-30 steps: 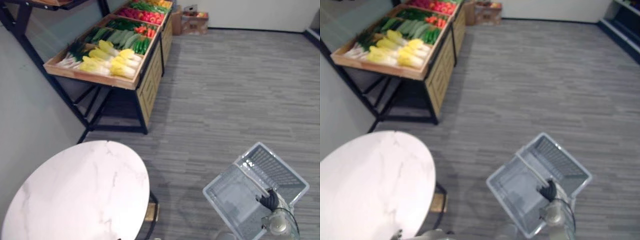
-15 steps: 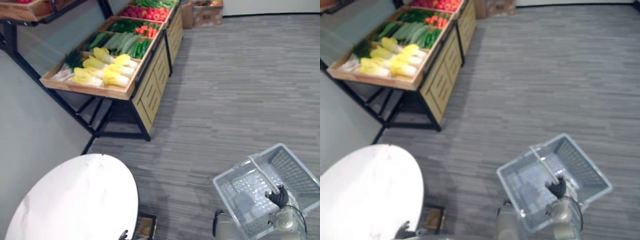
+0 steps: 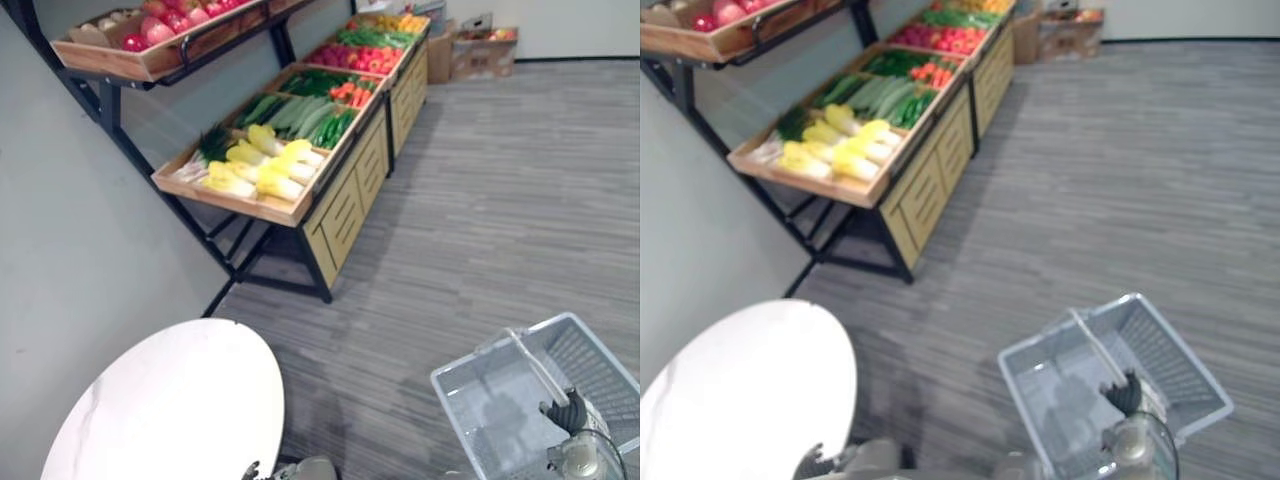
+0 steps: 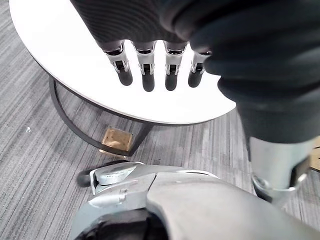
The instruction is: Pick vegetable in the basket
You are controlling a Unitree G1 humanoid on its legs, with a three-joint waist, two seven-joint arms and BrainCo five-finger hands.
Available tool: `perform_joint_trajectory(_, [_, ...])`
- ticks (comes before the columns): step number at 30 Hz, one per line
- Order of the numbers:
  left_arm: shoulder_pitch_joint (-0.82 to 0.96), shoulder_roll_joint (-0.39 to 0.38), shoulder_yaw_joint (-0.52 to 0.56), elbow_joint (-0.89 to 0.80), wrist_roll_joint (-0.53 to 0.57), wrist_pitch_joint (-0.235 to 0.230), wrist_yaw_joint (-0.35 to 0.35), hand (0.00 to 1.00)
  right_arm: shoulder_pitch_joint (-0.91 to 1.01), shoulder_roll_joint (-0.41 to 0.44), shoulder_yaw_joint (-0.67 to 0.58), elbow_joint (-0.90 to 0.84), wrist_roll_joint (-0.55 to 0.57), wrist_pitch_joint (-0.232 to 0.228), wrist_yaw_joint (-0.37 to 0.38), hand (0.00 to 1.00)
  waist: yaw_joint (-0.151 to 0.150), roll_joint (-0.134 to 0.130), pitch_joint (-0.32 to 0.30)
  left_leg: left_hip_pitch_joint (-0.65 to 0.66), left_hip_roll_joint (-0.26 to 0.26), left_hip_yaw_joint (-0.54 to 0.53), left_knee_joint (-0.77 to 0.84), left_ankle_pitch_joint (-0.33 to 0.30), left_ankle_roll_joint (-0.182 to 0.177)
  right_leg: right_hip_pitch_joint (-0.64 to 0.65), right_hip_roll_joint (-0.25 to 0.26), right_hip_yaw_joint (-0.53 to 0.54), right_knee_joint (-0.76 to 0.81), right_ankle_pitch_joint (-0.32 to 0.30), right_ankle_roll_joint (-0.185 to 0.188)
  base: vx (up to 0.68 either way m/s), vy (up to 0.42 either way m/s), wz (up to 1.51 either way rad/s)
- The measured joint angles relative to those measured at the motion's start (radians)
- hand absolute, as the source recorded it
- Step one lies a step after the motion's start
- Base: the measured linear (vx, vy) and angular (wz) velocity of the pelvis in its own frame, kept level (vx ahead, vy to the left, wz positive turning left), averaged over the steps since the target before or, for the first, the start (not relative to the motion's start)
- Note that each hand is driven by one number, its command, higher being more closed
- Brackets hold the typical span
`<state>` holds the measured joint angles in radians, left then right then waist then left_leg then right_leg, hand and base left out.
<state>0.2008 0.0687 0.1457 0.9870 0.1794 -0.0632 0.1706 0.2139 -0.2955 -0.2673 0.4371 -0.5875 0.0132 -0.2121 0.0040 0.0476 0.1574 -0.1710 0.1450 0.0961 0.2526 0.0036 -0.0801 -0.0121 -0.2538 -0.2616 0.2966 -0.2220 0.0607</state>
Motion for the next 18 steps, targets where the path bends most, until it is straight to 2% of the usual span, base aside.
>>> perform_joint_trajectory(1, [0.003, -0.004, 0.006, 0.002, 0.0, 0.0, 0.0, 0.0, -0.011, -0.002, 0.004, 0.007, 0.0, 0.001, 0.0, 1.0, 0.0, 0.001, -0.001, 0.002, -0.021, -0.018, -0.068, 0.013, -0.008, 0.0, -0.016, 0.002, 0.003, -0.004, 0.026, 0.32, 0.267, 0.13])
perform_joint_trajectory(2, [0.006, -0.006, 0.008, 0.004, 0.0, 0.0, 0.001, 0.0, -0.018, -0.002, 0.009, 0.011, 0.0, 0.003, 0.0, 1.0, 0.0, 0.004, -0.003, 0.004, -0.028, -0.03, -0.097, 0.02, -0.008, 0.0, -0.019, 0.004, 0.002, -0.008, 0.035, 0.22, 0.215, 0.03])
perform_joint_trajectory(5, [0.021, -0.01, 0.014, 0.01, 0.0, 0.001, 0.01, 0.0, -0.038, -0.004, 0.043, 0.011, -0.001, 0.005, -0.002, 1.0, 0.003, 0.023, -0.008, 0.013, -0.012, -0.052, -0.198, 0.039, -0.007, 0.015, -0.009, 0.022, 0.001, -0.042, 0.101, 0.31, 0.365, -0.12])
perform_joint_trajectory(6, [0.01, 0.007, 0.02, 0.022, -0.001, 0.009, 0.018, 0.0, -0.055, 0.028, 0.059, 0.034, 0.0, 0.005, -0.003, 1.0, 0.007, -0.013, -0.004, 0.035, -0.04, -0.018, -0.16, 0.026, -0.03, 0.043, -0.04, 0.05, -0.016, -0.045, 0.123, 0.41, 0.434, -0.26])
perform_joint_trajectory(7, [0.009, 0.028, 0.017, 0.018, 0.001, 0.01, 0.024, 0.0, -0.053, 0.048, 0.086, 0.031, 0.002, -0.005, -0.004, 1.0, 0.015, -0.046, -0.004, 0.014, -0.061, 0.004, -0.064, -0.039, -0.012, 0.092, -0.05, 0.084, -0.092, -0.006, 0.127, 0.35, 0.348, -0.32])
perform_joint_trajectory(9, [0.009, 0.034, 0.019, 0.018, 0.001, 0.012, 0.024, 0.0, -0.055, 0.058, 0.105, 0.026, 0.002, -0.015, -0.004, 1.0, 0.03, -0.063, -0.016, -0.029, -0.073, 0.038, 0.085, -0.139, 0.01, 0.13, -0.071, 0.132, -0.159, 0.057, 0.162, 0.3, 0.301, -0.37])
perform_joint_trajectory(11, [0.007, 0.035, 0.012, 0.018, 0.001, 0.012, 0.026, 0.0, -0.052, 0.058, 0.107, 0.01, 0.001, -0.018, -0.004, 1.0, 0.025, -0.065, -0.047, -0.03, -0.107, 0.061, 0.091, -0.188, 0.037, 0.089, -0.108, 0.178, -0.11, 0.087, 0.17, 0.31, 0.353, -0.21])
perform_joint_trajectory(12, [0.0, 0.033, 0.006, 0.018, 0.001, 0.018, 0.028, 0.0, -0.056, 0.06, 0.106, 0.011, 0.0, -0.015, -0.005, 1.0, 0.028, -0.062, -0.046, -0.008, -0.124, 0.08, 0.074, -0.196, 0.05, 0.024, -0.124, 0.217, 0.01, 0.104, 0.147, 0.34, 0.419, -0.39])
perform_joint_trajectory(13, [0.002, 0.038, 0.003, 0.016, 0.0, 0.021, 0.028, 0.0, -0.075, 0.069, 0.107, 0.011, 0.0, -0.01, -0.004, 1.0, 0.039, -0.057, -0.044, 0.027, -0.124, 0.092, 0.048, -0.199, 0.056, -0.05, -0.125, 0.245, 0.139, 0.138, 0.096, 0.29, 0.369, -0.55])
perform_joint_trajectory(14, [0.007, 0.058, -0.012, 0.013, -0.001, 0.024, 0.029, 0.0, -0.082, 0.091, 0.116, 0.009, 0.0, -0.012, -0.004, 1.0, 0.035, -0.058, -0.042, 0.08, -0.118, 0.099, 0.013, -0.198, 0.059, -0.12, -0.119, 0.249, 0.291, 0.204, 0.01, 0.22, 0.258, -0.45])
perform_joint_trajectory(15, [0.009, 0.066, -0.024, 0.006, -0.003, 0.024, 0.03, 0.0, -0.08, 0.104, 0.123, 0.009, 0.0, -0.017, -0.004, 1.0, 0.031, -0.063, -0.035, 0.112, -0.114, 0.098, -0.006, -0.2, 0.063, -0.145, -0.113, 0.254, 0.363, 0.216, 0.002, 0.22, 0.148, -0.14])
perform_joint_trajectory(16, [0.009, 0.101, -0.036, -0.004, -0.004, 0.023, 0.031, 0.0, -0.072, 0.136, 0.128, 0.009, 0.001, -0.032, -0.003, 1.0, 0.026, -0.082, -0.021, 0.173, -0.114, 0.089, -0.042, -0.205, 0.071, -0.179, -0.084, 0.274, 0.49, 0.179, -0.004, 0.17, 0.051, 0.09])
perform_joint_trajectory(17, [0.005, 0.113, -0.041, -0.004, -0.004, 0.024, 0.032, 0.0, -0.072, 0.148, 0.129, 0.008, 0.001, -0.04, -0.002, 1.0, 0.024, -0.09, -0.019, 0.197, -0.111, 0.087, -0.056, -0.207, 0.072, -0.189, -0.067, 0.271, 0.528, 0.146, 0.003, 0.2, -0.021, 0.22])
perform_joint_trajectory(18, [-0.006, 0.11, -0.049, -0.004, -0.004, 0.024, 0.035, 0.0, -0.066, 0.15, 0.128, 0.004, 0.002, -0.048, -0.002, 1.0, 0.015, -0.09, -0.02, 0.235, -0.105, 0.084, -0.077, -0.209, 0.073, -0.206, -0.036, 0.245, 0.538, 0.083, 0.008, 0.23, -0.113, 0.22])
